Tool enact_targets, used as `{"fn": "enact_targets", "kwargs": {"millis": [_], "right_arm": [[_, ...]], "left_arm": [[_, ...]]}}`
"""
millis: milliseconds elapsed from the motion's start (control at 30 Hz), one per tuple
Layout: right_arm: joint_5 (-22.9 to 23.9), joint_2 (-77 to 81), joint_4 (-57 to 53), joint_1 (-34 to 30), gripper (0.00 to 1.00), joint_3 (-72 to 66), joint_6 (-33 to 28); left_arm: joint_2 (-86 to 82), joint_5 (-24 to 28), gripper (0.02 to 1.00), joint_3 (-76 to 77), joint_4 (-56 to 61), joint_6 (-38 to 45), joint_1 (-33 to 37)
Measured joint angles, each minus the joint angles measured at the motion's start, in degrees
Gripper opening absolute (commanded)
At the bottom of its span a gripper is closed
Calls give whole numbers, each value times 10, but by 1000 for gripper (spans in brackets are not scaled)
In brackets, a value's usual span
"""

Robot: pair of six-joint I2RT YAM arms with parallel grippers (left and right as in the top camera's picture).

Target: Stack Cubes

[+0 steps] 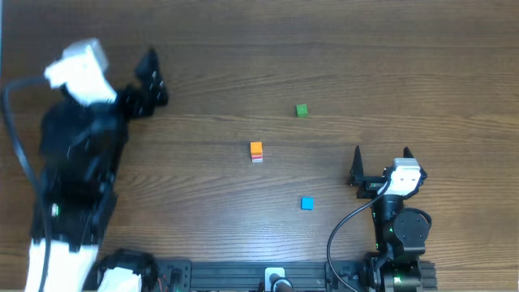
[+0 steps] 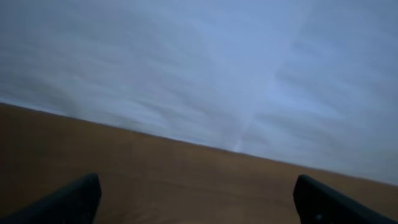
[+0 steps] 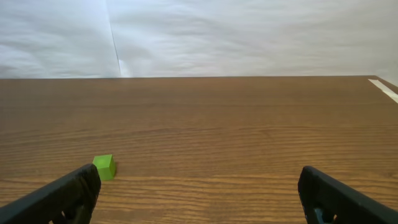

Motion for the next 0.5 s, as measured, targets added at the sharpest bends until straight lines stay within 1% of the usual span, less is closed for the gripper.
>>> {"fn": "enact_targets", "kwargs": {"millis": [267, 500], "right_arm": [[0, 0, 0, 0, 993, 0, 0], [0, 1, 0, 0, 991, 0, 0]], "left_arm": [[-201, 82, 993, -206, 72, 51, 65], [-347, 124, 996, -359, 87, 62, 97]]}}
